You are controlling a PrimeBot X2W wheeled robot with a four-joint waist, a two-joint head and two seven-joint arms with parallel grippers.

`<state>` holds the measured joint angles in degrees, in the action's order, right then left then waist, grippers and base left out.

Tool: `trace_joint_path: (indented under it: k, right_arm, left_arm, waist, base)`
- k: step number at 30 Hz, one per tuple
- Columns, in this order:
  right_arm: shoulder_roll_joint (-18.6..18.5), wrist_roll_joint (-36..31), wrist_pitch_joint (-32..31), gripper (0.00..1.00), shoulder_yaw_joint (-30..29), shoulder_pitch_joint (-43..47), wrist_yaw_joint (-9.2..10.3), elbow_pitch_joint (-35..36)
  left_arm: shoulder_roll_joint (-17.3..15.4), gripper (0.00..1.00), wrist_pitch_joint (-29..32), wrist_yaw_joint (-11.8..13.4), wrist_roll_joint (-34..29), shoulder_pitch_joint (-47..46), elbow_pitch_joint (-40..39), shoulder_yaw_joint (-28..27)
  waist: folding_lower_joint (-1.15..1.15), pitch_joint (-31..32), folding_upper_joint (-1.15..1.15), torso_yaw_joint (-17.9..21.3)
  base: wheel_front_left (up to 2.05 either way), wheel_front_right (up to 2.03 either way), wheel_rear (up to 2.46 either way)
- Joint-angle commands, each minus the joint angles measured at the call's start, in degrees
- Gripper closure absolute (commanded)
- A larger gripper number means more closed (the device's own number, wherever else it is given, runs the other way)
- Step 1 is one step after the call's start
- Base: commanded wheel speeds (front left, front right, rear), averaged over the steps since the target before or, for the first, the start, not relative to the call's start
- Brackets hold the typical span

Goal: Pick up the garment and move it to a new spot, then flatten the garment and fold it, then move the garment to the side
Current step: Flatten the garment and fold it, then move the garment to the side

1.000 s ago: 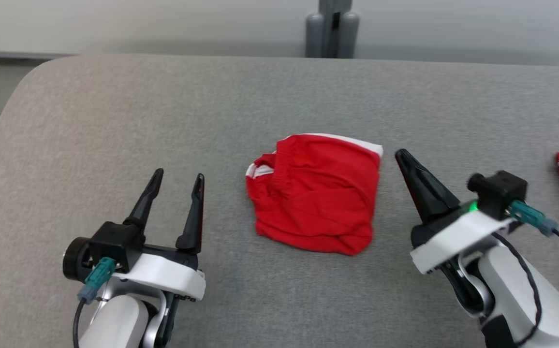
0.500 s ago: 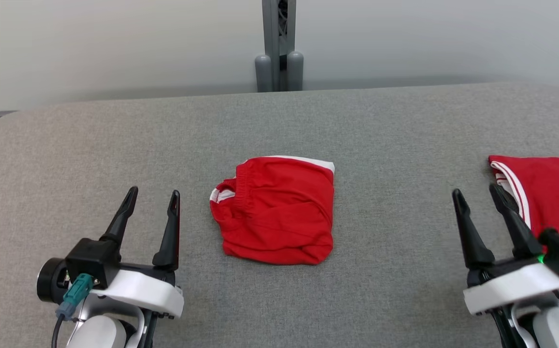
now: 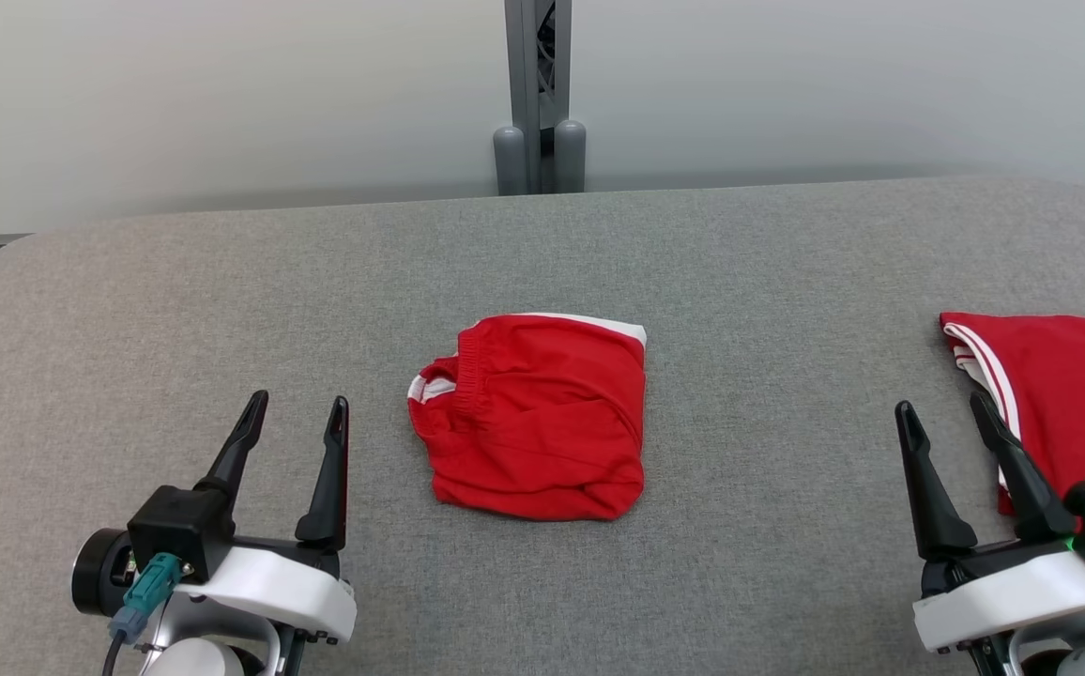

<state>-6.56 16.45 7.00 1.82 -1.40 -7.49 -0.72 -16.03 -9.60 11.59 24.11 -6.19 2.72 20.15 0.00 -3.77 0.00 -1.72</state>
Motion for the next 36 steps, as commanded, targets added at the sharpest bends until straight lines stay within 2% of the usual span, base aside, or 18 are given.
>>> trace_joint_path:
  k: [1,7,13,19,25,32,35,36]
  right_arm:
    - [0.0,-0.5,-0.5,0.0,-0.4,0.8,0.0,0.7]
    - [-0.3,-0.8,-1.1,0.0,-1.0,0.9,0.0,1.3]
    - [-2.2,-0.2,-3.3,0.0,1.0,-2.6,0.0,-1.0]
    - [-3.4,2.6,-4.4,0.0,7.7,-9.2,0.01,-9.8]
    - [-2.4,7.2,-2.7,0.0,13.7,-17.2,0.01,-22.0]
    - [0.0,11.3,-2.0,0.0,19.9,-23.7,0.01,-35.1]
    - [1.3,14.0,-4.3,0.0,24.2,-23.8,-0.06,-38.2]
    - [1.7,15.0,-5.1,0.33,25.8,-23.5,-0.07,-38.8]
  left_arm:
    - [-0.5,0.0,-0.1,0.2,-0.1,0.1,-0.1,0.1]
    - [-0.3,0.0,0.0,0.2,-0.4,-0.5,-0.1,0.7]
    - [0.6,0.0,-0.3,-0.6,-0.5,-2.1,0.1,2.0]
    - [2.1,0.0,-1.0,-1.5,-0.6,-3.8,1.0,3.8]
    - [3.5,0.0,-1.8,-2.4,-0.9,-6.0,2.4,5.0]
    - [4.4,0.0,-2.8,-2.8,-1.0,-7.9,4.0,5.5]
    - [4.7,0.0,-3.2,-2.9,-0.9,-8.7,4.5,5.5]
    - [4.7,0.0,-3.3,-3.0,-0.9,-8.8,4.6,5.5]
  waist:
    - [0.0,-0.1,0.0,-0.1]
    - [0.0,-0.3,0.0,-1.1]
    - [0.0,-2.2,0.0,-5.2]
    - [0.0,-5.3,0.0,-9.5]
    - [0.0,-8.5,0.0,-12.2]
    - [0.0,-10.5,0.0,-13.0]
    - [0.0,-10.9,0.0,-12.6]
    - [0.0,-10.9,0.0,-12.4]
  base:
    - [0.0,0.0,0.0]
    - [0.0,0.0,0.0]
    - [0.0,0.0,0.0]
    - [0.0,0.0,0.0]
    - [0.0,0.0,0.0]
    - [0.0,0.0,0.0]
    - [0.0,0.0,0.0]
    - [0.0,0.0,0.0]
